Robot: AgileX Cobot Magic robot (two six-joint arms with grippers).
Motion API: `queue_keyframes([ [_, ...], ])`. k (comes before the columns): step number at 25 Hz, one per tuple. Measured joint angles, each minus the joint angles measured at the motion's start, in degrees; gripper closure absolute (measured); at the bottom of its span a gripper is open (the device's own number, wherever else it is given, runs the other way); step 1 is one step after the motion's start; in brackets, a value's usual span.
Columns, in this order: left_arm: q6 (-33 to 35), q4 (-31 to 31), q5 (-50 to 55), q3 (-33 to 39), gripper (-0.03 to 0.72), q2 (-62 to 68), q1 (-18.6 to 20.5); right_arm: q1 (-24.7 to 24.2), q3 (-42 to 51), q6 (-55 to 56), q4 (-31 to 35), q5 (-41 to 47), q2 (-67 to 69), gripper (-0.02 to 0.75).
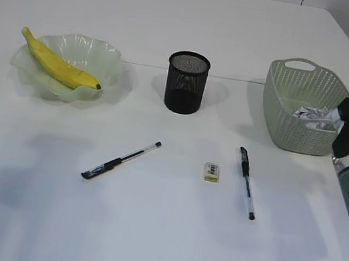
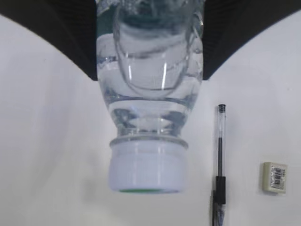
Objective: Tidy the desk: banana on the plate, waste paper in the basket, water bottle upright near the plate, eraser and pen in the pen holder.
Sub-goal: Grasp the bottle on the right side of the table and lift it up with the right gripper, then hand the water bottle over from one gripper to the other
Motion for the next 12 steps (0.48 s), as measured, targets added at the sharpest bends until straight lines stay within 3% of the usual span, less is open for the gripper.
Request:
queue_keyframes([
  [12, 0.0, 0.0, -0.4, 0.0, 0.297, 0.0, 0.0, 5.7, 12.5, -9.0, 5.5, -9.5, -14.4, 0.307],
])
